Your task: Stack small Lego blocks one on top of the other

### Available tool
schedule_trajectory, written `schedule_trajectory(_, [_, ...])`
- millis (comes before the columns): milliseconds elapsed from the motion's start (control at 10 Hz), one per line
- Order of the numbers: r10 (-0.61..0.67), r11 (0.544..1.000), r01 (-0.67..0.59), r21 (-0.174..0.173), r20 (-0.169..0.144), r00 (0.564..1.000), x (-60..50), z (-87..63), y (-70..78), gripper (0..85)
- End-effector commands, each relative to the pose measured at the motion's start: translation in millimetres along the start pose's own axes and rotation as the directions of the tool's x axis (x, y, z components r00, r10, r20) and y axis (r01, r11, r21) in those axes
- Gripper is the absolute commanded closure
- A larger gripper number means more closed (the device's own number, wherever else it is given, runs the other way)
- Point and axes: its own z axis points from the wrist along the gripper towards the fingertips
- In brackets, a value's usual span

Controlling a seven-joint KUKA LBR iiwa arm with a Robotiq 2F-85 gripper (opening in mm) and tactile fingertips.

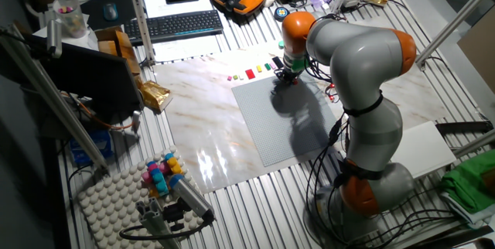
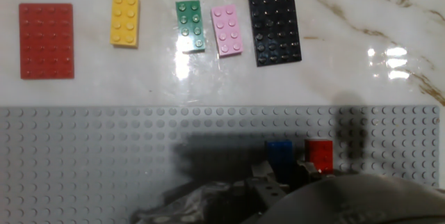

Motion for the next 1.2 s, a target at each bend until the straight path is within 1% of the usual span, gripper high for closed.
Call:
schedule_trajectory(0, [0.002,1.0,-0.002,-0.002,0.0,1.0,-0.1,-0.1,0.2,61.7])
schedule_trajectory(700, [0.005,1.0,-0.005,-0.005,-0.001,1.0,-0.7,2.4,2.3,61.7])
schedule_trajectory(1100, [0.0,1.0,-0.001,-0.004,-0.011,1.0,-0.7,2.9,2.2,58.7])
